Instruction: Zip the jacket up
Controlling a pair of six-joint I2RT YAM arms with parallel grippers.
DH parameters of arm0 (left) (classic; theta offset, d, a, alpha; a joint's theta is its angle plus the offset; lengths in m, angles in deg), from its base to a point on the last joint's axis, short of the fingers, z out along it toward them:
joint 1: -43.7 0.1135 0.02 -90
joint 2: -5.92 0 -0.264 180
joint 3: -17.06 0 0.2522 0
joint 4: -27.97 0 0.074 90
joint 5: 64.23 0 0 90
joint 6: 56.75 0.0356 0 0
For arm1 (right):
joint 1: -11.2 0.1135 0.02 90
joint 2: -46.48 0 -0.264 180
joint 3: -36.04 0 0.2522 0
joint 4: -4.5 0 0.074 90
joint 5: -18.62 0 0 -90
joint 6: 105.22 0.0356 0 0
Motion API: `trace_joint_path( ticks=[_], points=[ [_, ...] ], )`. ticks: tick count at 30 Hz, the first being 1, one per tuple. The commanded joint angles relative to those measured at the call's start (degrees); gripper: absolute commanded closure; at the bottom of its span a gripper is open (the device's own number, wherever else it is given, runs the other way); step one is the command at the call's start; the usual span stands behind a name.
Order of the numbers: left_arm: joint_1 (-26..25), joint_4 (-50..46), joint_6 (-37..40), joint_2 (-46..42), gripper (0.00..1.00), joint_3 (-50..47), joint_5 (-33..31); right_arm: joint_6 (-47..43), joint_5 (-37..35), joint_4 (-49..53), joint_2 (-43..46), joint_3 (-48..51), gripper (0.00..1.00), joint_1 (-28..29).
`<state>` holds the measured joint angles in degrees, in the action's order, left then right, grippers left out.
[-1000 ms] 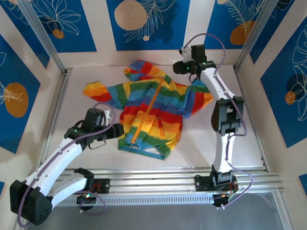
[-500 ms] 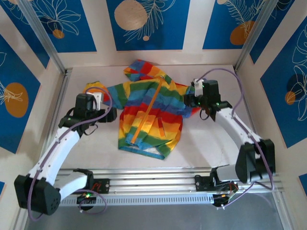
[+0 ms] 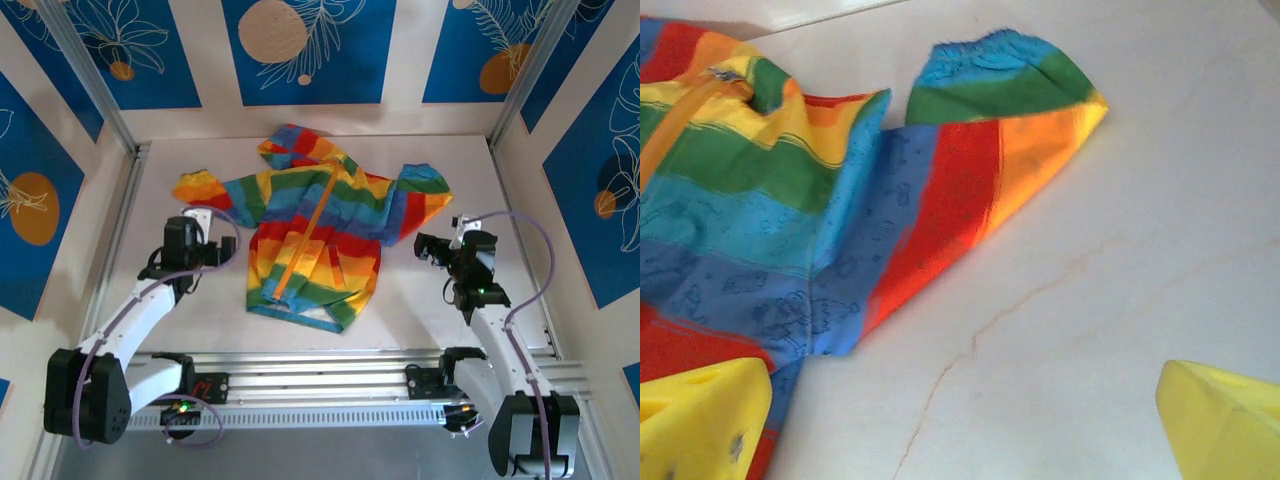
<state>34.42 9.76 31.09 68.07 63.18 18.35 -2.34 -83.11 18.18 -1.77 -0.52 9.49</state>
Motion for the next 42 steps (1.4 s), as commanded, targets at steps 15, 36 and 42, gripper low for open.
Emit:
trace_joint_path(
  ticks=[15, 36, 42],
  points=[
    [0.9, 35.0, 4.8, 7.6, 0.0, -12.9, -4.6, -2.0, 7.3, -33.8, -14.3, 8.5, 0.01, -1.8],
    [4.4, 57.6, 4.4, 27.2, 0.0, -10.8, 0.1, -4.2, 13.3, -43.8, -35.4, -0.7, 0.01, -2.4],
    [4.4, 59.3, 4.5, 27.5, 0.0, -11.4, -0.4, -6.9, 9.2, -46.5, -39.3, -1.1, 0.01, 1.1]
  ],
)
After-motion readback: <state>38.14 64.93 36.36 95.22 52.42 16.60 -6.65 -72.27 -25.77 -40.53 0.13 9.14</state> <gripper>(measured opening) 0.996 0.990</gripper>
